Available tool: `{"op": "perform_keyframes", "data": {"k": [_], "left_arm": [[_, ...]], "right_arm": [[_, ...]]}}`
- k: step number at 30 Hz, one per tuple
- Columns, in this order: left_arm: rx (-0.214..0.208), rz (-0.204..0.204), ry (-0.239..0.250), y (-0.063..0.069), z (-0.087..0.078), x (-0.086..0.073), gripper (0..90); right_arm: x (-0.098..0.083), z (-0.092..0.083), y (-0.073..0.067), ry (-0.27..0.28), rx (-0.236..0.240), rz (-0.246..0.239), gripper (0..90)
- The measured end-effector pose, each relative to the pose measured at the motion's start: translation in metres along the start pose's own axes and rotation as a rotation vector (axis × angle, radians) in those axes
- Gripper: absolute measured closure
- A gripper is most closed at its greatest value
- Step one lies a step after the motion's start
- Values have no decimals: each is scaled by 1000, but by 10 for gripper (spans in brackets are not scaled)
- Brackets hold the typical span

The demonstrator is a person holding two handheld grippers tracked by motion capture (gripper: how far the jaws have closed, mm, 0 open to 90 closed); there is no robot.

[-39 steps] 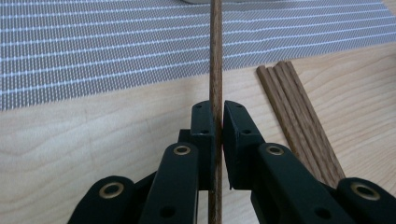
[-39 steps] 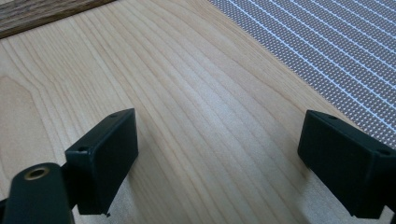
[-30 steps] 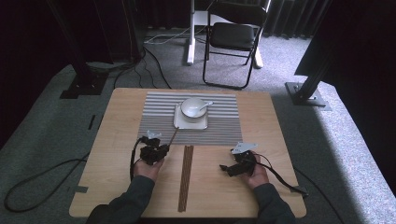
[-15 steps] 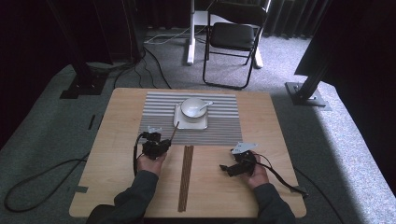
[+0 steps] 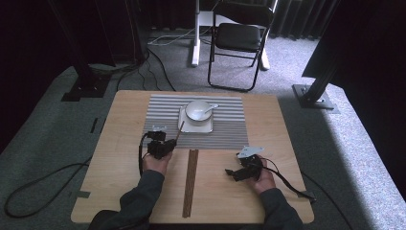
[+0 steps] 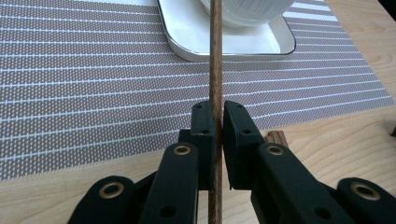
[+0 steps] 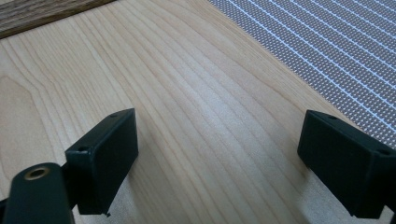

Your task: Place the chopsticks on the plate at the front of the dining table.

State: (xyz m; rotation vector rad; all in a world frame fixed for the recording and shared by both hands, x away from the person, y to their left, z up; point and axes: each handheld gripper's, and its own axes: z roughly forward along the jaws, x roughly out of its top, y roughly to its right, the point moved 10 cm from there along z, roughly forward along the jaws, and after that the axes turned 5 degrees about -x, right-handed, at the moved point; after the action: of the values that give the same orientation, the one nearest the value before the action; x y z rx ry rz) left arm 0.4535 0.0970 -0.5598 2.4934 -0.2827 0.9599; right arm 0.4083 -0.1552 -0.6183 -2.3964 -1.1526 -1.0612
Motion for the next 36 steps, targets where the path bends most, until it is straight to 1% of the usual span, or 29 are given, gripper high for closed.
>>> {"op": "perform_keyframes", "data": {"k": [13, 18, 28, 33, 34, 36], "left_arm": [[-12, -22, -12, 2, 12, 2, 837], [-8, -23, -4, 1, 14, 7, 837], [5, -29, -4, -2, 19, 12, 837], [4, -31, -3, -2, 22, 15, 837], [-5, -39, -4, -2, 23, 15, 837], [-6, -41, -5, -3, 24, 16, 837]], "right_arm": [[0, 0, 0, 0, 0, 1, 116], [0, 0, 0, 0, 0, 0, 116], [0, 0, 0, -1, 0, 1, 117], [0, 0, 0, -1, 0, 1, 116], [0, 0, 0, -1, 0, 1, 116], [0, 0, 0, 0, 0, 1, 116]]}}
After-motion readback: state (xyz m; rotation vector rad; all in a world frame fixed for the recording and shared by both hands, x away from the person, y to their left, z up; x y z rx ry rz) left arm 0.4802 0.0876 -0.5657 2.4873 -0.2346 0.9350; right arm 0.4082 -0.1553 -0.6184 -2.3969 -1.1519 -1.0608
